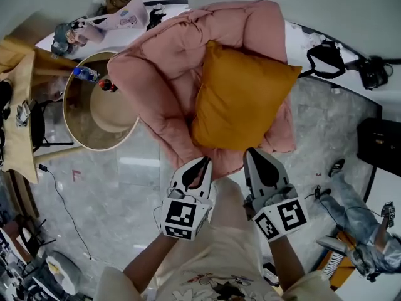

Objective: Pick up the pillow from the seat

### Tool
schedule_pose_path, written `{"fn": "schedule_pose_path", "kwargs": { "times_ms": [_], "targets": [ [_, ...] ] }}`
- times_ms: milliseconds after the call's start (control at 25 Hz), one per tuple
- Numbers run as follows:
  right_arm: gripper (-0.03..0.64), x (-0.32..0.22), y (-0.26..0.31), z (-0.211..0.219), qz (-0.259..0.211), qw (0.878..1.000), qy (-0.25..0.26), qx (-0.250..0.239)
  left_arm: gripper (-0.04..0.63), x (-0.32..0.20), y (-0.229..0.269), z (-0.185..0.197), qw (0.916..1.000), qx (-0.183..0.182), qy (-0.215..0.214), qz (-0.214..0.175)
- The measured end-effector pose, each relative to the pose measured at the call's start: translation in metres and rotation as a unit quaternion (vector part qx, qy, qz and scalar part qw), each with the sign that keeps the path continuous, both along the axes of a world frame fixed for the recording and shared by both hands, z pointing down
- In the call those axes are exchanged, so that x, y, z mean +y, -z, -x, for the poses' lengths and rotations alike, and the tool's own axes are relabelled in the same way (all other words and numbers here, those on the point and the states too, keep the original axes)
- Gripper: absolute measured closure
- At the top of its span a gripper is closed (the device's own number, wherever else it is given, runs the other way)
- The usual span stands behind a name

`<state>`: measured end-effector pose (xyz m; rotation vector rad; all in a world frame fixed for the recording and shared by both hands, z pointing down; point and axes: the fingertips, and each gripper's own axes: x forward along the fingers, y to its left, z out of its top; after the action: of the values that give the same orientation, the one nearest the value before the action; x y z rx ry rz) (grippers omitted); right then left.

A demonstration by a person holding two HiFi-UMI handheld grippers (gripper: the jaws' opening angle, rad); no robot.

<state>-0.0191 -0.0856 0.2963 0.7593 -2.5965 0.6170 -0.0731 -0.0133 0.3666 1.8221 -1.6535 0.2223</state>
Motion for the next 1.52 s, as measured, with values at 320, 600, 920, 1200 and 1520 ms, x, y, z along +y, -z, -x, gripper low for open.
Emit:
{"fn": "schedule_pose_path", "kwargs": {
  "times_ms": [320, 600, 920, 1200, 1520],
  "targets": [
    [0.595, -0.016, -0.031, 0.003, 0.007, 1.000, -0.019, 0.017, 0.589, -0.008, -0.044, 0.005, 0.9994, 0.004, -0.030, 0.016],
    [0.595, -0.028, -0.066, 0.007, 0.023, 0.999, -0.030, 0.036, 0.541, -0.024, -0.083, 0.014, 0.9985, 0.009, -0.043, 0.034],
    [0.586, -0.044, -0.107, 0.010, 0.044, 0.996, -0.041, 0.062, 0.478, -0.038, -0.122, 0.021, 0.9974, 0.009, -0.050, 0.050],
    [0.471, -0.056, -0.149, 0.011, 0.070, 0.993, -0.048, 0.081, 0.407, -0.050, -0.156, 0.021, 0.9959, 0.017, -0.066, 0.059],
    [0.366, -0.070, -0.193, 0.006, 0.094, 0.989, -0.071, 0.093, 0.277, -0.062, -0.202, 0.011, 0.9927, 0.023, -0.091, 0.076]
  ]
}}
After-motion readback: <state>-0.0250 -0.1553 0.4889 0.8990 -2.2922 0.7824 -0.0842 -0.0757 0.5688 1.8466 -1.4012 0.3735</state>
